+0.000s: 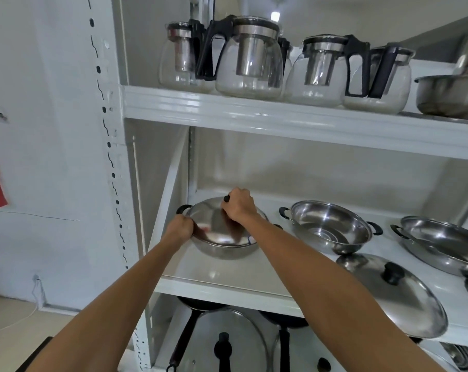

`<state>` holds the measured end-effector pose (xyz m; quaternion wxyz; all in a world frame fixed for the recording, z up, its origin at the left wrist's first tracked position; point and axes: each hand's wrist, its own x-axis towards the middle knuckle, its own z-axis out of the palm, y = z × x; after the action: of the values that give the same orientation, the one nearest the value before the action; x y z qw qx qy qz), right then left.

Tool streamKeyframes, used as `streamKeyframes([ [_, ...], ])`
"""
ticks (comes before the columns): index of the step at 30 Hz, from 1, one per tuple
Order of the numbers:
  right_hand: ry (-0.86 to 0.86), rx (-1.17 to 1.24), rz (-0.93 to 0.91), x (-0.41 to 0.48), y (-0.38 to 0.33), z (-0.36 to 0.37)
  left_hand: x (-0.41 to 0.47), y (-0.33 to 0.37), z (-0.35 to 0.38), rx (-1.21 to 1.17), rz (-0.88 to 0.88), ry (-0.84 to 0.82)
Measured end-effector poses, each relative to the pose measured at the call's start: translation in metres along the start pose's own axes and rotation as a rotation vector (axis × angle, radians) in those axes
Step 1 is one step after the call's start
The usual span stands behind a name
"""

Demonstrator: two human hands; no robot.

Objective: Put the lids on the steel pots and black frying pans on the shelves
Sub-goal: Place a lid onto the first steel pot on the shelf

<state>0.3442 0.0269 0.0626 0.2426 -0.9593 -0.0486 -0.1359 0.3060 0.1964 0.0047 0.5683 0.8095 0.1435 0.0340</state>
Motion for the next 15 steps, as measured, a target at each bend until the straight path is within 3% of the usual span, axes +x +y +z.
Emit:
streamKeyframes([
  [15, 0.054, 0.095, -0.033, -0.013, 0.013, 0.021, -0.002, 0.000, 0.006, 0.072, 0.041, 0.015],
])
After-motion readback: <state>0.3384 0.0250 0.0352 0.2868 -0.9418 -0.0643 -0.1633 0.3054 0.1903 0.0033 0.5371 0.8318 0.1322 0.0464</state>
